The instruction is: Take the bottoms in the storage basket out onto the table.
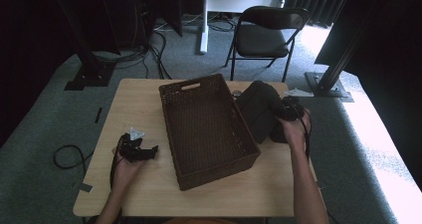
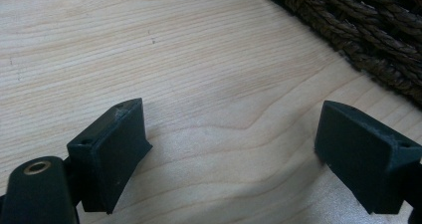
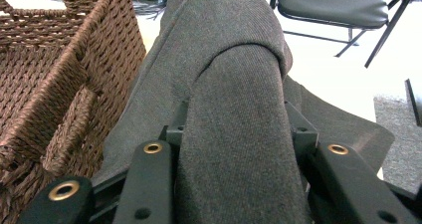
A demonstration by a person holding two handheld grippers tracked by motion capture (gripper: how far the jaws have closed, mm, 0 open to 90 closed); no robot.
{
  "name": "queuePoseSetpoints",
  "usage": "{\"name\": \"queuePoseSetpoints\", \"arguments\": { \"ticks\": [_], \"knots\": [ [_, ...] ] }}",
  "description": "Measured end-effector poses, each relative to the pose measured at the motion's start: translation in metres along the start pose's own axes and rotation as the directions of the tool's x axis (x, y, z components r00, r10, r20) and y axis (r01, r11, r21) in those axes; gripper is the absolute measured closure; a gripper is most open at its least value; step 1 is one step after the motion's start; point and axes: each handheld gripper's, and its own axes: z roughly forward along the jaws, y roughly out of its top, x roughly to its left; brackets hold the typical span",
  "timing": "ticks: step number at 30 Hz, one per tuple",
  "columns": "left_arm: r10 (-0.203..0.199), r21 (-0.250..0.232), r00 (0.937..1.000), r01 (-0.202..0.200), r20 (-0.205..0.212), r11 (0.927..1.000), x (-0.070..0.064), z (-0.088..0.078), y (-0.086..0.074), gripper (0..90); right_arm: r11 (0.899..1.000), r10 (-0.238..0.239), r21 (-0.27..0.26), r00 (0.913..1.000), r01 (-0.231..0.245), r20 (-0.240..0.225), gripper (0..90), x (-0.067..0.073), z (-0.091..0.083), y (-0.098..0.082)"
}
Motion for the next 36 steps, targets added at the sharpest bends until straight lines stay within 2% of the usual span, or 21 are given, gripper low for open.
{"name": "queuePoseSetpoints", "arguments": {
  "ticks": [11, 18, 24, 33, 36],
  "knots": [
    [0.000, 0.000, 1.0000, 0.000, 0.000, 1.0000, 0.000, 0.000, 0.000, 13.1, 1.000, -0.005, 0.006, 0.9999, 0.005, -0.010, 57.9, 0.006, 0.006, -0.002],
    [0.000, 0.000, 1.0000, 0.000, 0.000, 1.0000, 0.000, 0.000, 0.000, 13.1, 1.000, 0.000, -0.002, 0.9998, 0.000, -0.020, 53.2, 0.007, 0.008, -0.005],
    [0.000, 0.000, 1.0000, 0.000, 0.000, 1.0000, 0.000, 0.000, 0.000, 13.1, 1.000, 0.002, -0.002, 0.9998, -0.002, -0.018, 45.3, 0.008, 0.007, -0.005],
    [0.000, 0.000, 1.0000, 0.000, 0.000, 1.0000, 0.000, 0.000, 0.000, 13.1, 0.999, -0.042, 0.013, 0.9990, 0.042, 0.015, 31.6, 0.013, 0.002, 0.001],
    [0.000, 0.000, 1.0000, 0.000, 0.000, 1.0000, 0.000, 0.000, 0.000, 13.1, 0.999, -0.051, -0.006, 0.9985, 0.051, 0.019, 29.6, 0.015, -0.003, 0.003]
  ]
}}
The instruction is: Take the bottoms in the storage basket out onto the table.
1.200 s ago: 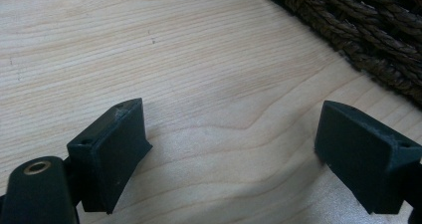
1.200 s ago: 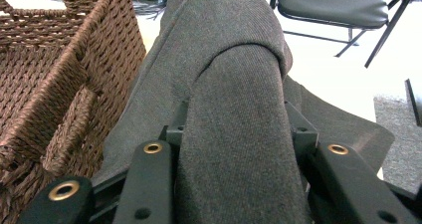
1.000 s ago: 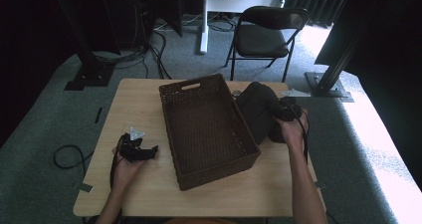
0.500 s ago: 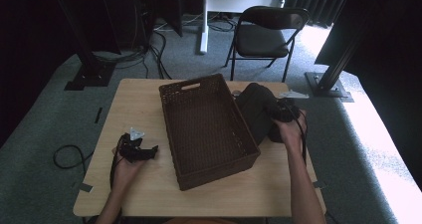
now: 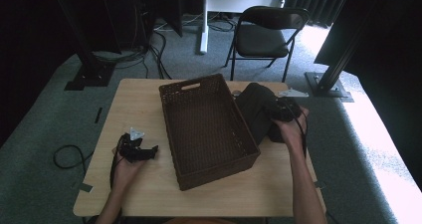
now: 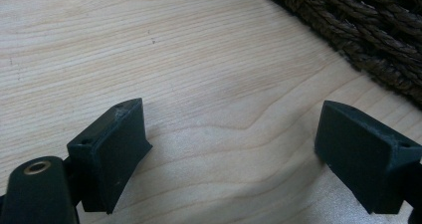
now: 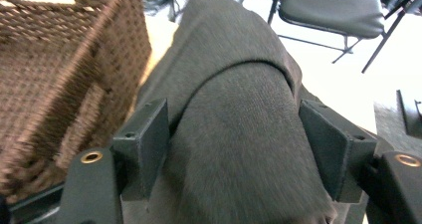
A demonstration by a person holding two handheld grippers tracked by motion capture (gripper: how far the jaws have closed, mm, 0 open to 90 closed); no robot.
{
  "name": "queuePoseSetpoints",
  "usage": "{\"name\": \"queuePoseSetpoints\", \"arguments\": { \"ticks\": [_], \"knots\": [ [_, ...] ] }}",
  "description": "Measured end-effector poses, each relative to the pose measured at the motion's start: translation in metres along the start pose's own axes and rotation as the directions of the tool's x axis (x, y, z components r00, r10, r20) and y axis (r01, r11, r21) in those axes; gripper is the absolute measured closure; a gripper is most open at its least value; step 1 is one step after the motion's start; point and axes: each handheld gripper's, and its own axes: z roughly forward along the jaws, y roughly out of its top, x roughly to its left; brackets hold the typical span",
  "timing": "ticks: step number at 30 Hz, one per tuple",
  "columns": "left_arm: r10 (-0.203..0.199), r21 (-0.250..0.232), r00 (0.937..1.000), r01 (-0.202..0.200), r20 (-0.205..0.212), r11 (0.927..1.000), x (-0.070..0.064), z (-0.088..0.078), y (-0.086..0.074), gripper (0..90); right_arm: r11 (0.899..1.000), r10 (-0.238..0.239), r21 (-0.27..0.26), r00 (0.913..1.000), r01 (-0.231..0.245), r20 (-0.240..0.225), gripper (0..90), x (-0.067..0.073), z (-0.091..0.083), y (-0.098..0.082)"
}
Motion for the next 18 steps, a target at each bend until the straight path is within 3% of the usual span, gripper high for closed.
{"name": "queuePoseSetpoints", "arguments": {
  "ticks": [10, 18],
  "knots": [
    [0.002, 0.000, 1.0000, -0.002, -0.001, 1.0000, 0.000, 0.000, 0.000, 13.1, 0.998, 0.006, -0.059, 0.9998, -0.007, -0.016, 28.3, -0.001, -0.017, 0.004],
    [0.002, 0.000, 1.0000, -0.002, -0.001, 1.0000, 0.000, 0.000, 0.000, 13.1, 0.997, 0.004, -0.072, 0.9999, -0.005, -0.015, 28.3, 0.001, -0.024, 0.006]
  ]
}}
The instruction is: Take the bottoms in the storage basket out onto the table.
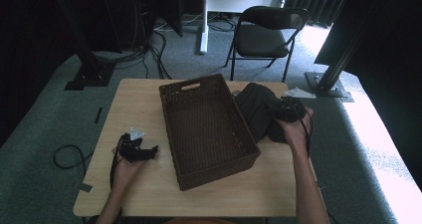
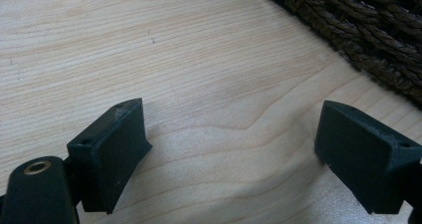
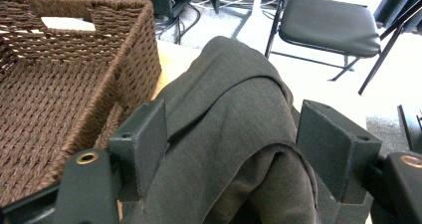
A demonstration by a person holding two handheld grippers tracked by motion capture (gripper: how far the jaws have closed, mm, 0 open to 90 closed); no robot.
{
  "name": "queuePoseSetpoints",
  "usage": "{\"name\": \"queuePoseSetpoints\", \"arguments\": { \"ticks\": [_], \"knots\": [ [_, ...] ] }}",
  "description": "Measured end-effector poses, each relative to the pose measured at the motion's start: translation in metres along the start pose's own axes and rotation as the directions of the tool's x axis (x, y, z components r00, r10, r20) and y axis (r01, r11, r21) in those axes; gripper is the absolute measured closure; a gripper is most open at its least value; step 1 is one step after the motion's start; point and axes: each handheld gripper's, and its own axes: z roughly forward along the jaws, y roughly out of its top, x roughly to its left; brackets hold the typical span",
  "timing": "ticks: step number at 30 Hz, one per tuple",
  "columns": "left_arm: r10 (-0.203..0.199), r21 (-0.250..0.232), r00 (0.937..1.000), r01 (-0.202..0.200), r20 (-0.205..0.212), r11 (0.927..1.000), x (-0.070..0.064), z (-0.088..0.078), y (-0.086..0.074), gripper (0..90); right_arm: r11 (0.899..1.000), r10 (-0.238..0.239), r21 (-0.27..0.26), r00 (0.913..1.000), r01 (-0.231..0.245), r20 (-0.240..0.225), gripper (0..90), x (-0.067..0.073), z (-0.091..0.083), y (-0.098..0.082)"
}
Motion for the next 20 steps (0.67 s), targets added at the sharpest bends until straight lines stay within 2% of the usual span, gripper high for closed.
{"name": "queuePoseSetpoints", "arguments": {
  "ticks": [11, 20],
  "knots": [
    [-0.004, -0.001, 1.0000, 0.004, 0.000, 1.0000, 0.000, 0.000, 0.000, 13.1, 0.999, -0.016, -0.049, 0.9998, 0.015, -0.011, 28.3, 0.009, -0.027, -0.013],
    [-0.002, 0.001, 1.0000, 0.002, 0.001, 1.0000, 0.000, 0.000, 0.000, 13.1, 0.999, -0.017, -0.041, 0.9997, 0.016, -0.020, 28.2, 0.014, -0.037, -0.037]
  ]
}}
